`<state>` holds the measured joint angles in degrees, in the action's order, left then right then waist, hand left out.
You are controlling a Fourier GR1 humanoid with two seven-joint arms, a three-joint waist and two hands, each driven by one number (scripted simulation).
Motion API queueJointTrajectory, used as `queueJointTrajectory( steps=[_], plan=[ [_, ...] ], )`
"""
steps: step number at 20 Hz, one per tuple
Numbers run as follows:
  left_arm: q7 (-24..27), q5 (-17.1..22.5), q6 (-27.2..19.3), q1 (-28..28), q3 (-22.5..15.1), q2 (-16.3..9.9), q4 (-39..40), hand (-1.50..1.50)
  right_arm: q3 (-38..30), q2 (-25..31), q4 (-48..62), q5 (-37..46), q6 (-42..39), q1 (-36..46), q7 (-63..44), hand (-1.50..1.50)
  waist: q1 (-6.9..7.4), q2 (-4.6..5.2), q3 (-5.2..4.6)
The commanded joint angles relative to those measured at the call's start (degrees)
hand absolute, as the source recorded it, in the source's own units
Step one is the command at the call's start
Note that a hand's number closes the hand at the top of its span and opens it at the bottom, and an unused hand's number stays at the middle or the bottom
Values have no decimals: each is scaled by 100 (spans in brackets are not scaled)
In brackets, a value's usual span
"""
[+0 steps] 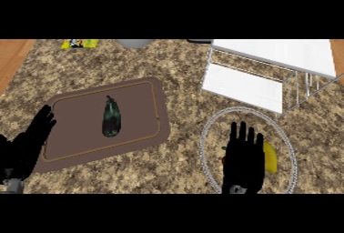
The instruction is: Pick the bell pepper from the placemat and place it in the tiered shelf
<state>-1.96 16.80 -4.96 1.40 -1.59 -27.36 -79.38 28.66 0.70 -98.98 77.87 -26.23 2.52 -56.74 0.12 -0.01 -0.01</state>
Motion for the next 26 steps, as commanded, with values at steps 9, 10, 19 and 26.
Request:
queueJointTrajectory(
  steps=[9, 10, 19, 26],
  plan=[
    [-155, -333, 475, -342, 578, 204, 335, 0, -408, -41, 683, 226, 291, 187, 252, -150, -15, 2, 1],
    [6, -411, 492, -20, 553, 306, 146, 0, -444, -65, 524, 128, 67, 262, 72, -150, -5, -1, 1],
    [-173, -809, 384, -91, 536, 668, -58, 0, -996, 231, 763, -204, 658, -39, 854, 150, -17, -2, 2],
    [-381, -832, 438, -428, 681, 680, 207, 0, -878, 259, 1826, 67, 1006, 550, 1046, 150, -6, 12, 2]
  ],
)
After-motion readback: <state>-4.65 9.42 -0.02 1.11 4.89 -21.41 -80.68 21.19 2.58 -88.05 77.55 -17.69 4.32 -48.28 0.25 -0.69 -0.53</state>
